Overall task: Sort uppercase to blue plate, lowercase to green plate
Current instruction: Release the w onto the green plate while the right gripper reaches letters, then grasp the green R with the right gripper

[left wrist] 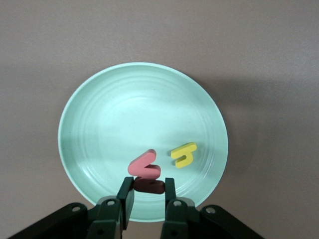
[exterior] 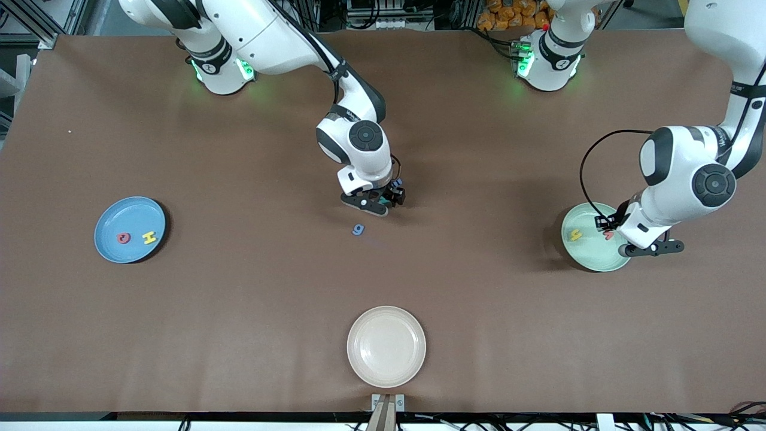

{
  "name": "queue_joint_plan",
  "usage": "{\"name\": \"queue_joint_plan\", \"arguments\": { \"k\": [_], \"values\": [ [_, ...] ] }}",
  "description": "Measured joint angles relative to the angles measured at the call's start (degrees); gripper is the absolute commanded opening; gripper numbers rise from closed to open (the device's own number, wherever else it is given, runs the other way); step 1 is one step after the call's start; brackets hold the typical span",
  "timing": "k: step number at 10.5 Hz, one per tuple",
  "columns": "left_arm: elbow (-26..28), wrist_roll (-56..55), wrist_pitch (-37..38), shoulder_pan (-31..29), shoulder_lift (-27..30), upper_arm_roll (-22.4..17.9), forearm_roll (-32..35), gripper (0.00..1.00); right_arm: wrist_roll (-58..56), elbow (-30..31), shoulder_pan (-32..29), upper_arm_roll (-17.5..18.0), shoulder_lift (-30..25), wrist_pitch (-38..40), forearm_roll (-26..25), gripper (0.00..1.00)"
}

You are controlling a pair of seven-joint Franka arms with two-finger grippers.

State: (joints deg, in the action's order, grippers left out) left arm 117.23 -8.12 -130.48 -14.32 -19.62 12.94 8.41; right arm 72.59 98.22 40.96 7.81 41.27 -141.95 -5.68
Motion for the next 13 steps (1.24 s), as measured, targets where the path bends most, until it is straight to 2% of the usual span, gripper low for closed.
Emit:
{"name": "queue_joint_plan", "arguments": {
  "k": [1, 2, 3, 4, 7, 9, 11, 13],
  "values": [
    [-0.04, 0.03, -0.40, 0.00, -0.75, 0.03, 0.00, 0.28, 0.00, -0.10, 0.00, 0.01, 0.06, 0.00, -0.05, 0.56],
    [-0.16, 0.25, -0.71, 0.00, -1.34, 0.06, 0.00, 0.99, 0.01, -0.11, 0.00, 0.01, 0.09, 0.00, -0.07, 0.51],
    [-0.27, 0.63, -0.88, 0.00, -1.58, 0.11, 0.00, 1.00, 0.01, -0.12, 0.00, 0.00, 0.13, 0.05, -0.10, 0.49],
    [-0.57, 1.57, -0.96, 0.00, -1.58, 0.13, 0.00, 1.00, 0.03, -0.20, 0.00, 0.00, 0.09, 0.19, -0.11, 0.43],
    [-4.01, 7.88, -0.87, -0.16, -1.26, 0.04, 0.00, 1.00, 0.04, -0.39, 0.00, -0.02, -0.04, 0.71, -0.15, 0.31],
    [-5.94, 9.01, 0.27, -0.21, -0.72, 0.05, 0.00, 1.00, 0.04, -0.46, 0.00, -0.01, 0.07, 0.64, -0.15, 0.28],
    [-7.72, 9.09, 3.17, 0.06, 0.11, 0.50, 0.00, 1.00, 0.04, -0.50, 0.00, -0.01, 0.09, 0.61, -0.15, 0.29],
    [-11.42, 9.35, 9.02, 0.25, 1.19, 1.96, 0.55, 1.00, -0.55, -1.32, -0.12, -0.14, 0.39, 0.42, -0.18, 0.30]
  ]
}}
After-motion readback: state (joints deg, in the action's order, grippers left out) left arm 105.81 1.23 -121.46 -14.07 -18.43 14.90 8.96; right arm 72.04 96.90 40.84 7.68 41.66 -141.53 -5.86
